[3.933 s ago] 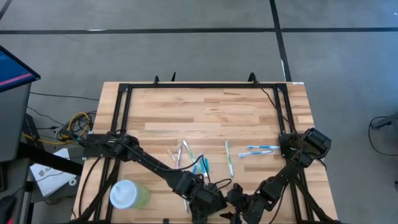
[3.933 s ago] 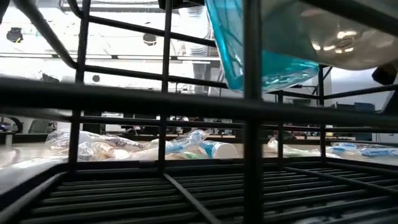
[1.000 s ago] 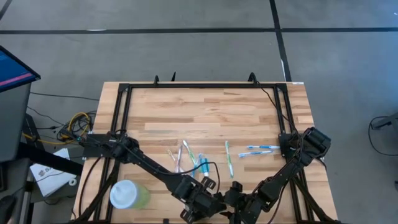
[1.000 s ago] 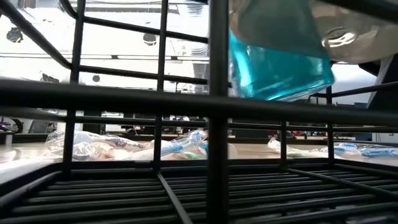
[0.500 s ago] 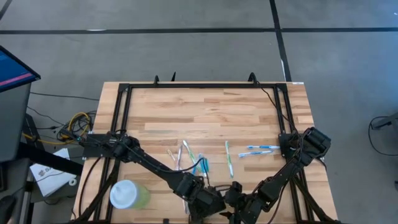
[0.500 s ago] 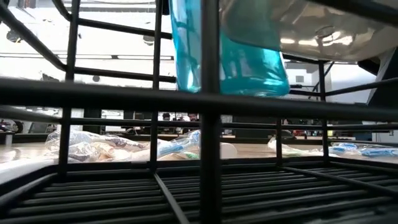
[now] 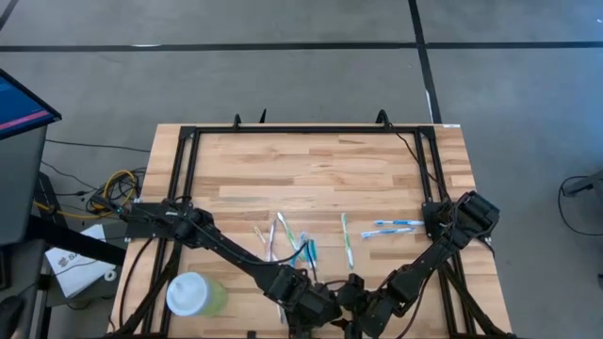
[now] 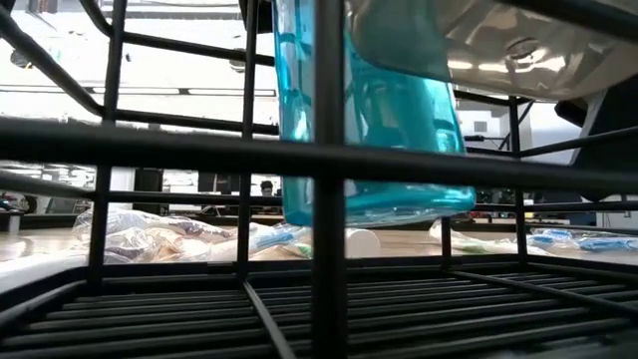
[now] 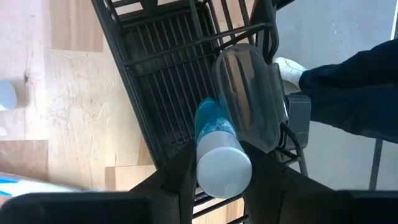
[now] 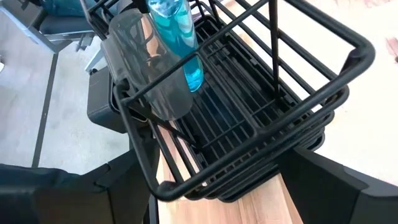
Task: Pick & Place toothbrushing station
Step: Put the right blue mouthwash into the black wire organizer
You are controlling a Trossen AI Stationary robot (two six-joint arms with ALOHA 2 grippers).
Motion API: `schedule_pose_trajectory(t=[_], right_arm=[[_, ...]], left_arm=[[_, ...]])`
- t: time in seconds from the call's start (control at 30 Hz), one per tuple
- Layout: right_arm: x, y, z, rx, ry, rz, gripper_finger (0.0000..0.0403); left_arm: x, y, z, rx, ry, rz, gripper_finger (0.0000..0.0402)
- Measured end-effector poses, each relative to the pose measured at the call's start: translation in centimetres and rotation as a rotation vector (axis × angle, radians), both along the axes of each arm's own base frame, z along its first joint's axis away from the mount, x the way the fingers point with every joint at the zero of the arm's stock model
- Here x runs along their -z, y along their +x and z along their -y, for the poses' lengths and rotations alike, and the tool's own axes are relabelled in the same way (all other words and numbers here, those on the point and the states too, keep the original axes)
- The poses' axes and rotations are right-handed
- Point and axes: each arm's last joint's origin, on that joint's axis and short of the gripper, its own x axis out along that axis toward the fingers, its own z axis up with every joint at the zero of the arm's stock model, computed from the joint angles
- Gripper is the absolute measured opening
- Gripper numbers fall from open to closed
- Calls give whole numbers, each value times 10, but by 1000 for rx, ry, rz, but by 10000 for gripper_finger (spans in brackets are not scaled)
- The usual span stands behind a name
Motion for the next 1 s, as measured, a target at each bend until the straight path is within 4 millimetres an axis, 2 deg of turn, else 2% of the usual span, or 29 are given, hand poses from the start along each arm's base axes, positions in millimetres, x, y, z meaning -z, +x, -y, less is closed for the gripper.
schedule_pose_trajectory(t=[0.37,0.67,1.0], right_arm=[[0,-2,-2,-22,-7,5,312],[0,-2,-2,-24,-6,6,312],[0,-2,-3,-27,-7,5,312]], left_arm=[[1,2,-4,1,8,-4,101],[1,3,-4,-7,9,9,148],[0,1,0,-5,19,22,139]])
